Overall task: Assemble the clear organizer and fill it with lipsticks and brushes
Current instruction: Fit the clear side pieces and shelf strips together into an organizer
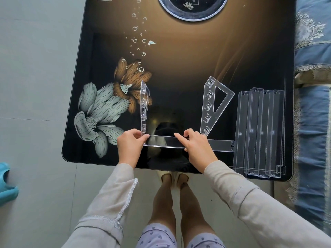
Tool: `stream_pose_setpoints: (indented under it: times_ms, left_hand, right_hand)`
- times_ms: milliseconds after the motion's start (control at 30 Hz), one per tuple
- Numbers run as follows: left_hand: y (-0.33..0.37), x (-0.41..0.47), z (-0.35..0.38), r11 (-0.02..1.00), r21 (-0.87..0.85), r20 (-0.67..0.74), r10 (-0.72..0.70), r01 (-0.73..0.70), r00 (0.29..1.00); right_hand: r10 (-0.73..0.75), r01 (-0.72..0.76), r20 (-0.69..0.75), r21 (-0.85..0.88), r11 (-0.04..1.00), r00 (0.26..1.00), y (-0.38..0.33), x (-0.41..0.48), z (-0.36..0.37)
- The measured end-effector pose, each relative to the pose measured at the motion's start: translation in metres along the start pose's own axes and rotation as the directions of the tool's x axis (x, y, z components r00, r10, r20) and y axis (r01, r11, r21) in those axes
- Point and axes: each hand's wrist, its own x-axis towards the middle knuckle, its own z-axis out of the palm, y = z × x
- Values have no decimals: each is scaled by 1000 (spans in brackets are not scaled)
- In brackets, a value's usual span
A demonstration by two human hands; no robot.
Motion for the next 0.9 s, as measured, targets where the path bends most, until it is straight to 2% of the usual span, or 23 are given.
stream_pose_setpoints:
  times_ms: [67,233,400,467,533,567,600,633,667,733,800,900]
  left_hand:
    - [-5,-2,0,999,-26,-11,-37,37,999]
    - [-13,-8,-1,991,133,-166,-9,32,986]
    - [-17,-10,-10,995,93,-212,-25,46,977]
    - [-17,-17,-13,989,145,-289,82,-41,954]
    - [-17,-28,-11,900,351,-357,383,-257,852]
    - [-16,-34,-8,804,452,-310,548,-387,777]
    - [-13,-39,-2,690,521,-206,673,-503,711]
    - [-11,-43,5,584,561,-78,743,-587,665]
    - [-7,-46,13,509,582,45,759,-634,650]
    - [2,-49,28,466,593,212,697,-657,686]
    - [9,-48,38,467,586,274,654,-662,705]
    - [14,-41,45,424,587,327,655,-690,681]
  right_hand:
    - [7,-7,-10,4,1000,1000,-3,-3,1]
    - [-11,11,-1,26,1000,1000,-20,1,1]
    - [-56,56,-19,44,997,998,-31,3,2]
    - [-67,68,-36,31,997,997,-30,3,5]
    - [-67,68,-50,17,998,996,-28,3,9]
    - [-67,68,-59,22,997,996,-27,3,11]
    - [-70,72,-71,26,997,995,-26,4,12]
    - [-76,79,-89,28,996,993,-24,4,12]
    - [-82,86,-115,33,996,990,-22,3,12]
    - [-81,98,-156,105,990,985,-18,0,10]
    - [-68,101,-143,242,965,987,-13,-5,6]
    - [25,59,-193,414,908,981,2,-15,-4]
